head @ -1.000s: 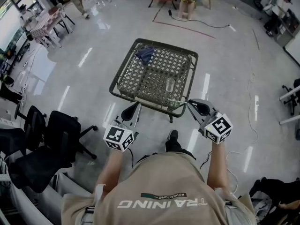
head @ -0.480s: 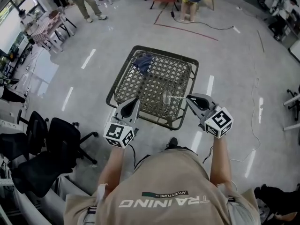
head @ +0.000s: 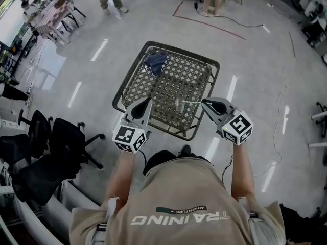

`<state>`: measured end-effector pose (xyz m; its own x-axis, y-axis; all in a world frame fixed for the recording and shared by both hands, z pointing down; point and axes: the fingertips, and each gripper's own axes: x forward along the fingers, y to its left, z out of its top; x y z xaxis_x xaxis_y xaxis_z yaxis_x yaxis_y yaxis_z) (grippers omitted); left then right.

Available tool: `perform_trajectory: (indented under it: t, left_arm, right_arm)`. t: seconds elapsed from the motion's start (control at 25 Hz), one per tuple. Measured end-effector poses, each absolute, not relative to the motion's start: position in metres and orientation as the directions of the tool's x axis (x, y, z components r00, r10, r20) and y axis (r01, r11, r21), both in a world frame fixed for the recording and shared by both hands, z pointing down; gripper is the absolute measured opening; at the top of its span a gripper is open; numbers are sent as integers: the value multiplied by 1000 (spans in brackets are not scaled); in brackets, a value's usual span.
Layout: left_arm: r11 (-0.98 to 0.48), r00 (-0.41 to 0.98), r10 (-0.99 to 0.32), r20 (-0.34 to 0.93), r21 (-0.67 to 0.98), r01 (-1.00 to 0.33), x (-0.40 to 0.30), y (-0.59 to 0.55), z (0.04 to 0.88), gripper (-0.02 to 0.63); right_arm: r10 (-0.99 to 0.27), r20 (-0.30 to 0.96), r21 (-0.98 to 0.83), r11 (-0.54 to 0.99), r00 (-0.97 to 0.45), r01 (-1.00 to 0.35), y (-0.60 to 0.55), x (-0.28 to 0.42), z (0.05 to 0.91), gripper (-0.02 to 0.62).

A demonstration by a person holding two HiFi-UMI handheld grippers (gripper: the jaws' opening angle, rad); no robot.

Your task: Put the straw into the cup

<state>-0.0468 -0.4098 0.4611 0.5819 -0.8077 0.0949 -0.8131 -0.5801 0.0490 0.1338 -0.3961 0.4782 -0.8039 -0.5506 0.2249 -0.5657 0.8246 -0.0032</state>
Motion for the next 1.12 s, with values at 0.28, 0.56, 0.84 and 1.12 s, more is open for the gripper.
perform_trajectory:
  t: [0.28,0.56,0.84,1.12]
  left_arm:
    - [-586,588,-805,73,54,-809,-50,-427,446,17]
    - [-581,584,-809,67,64,-811,-62,-441,442,17]
    - [-566,570,-818,75,66,-822,-85,-448,445,17]
    - [-541,546,-834,85,74,-838,-106,-454,451,17]
  right_arm:
    - [-548,288,-18,817,-785,-577,-417,125,499,35]
    - [-500,393,-15,835,-771,-550,-439,103,534,35]
    - [-448,523,25,858,-725,-512,-454,84,585,35]
    - [-448,548,32,855,-706,-518,-466,71,611,37]
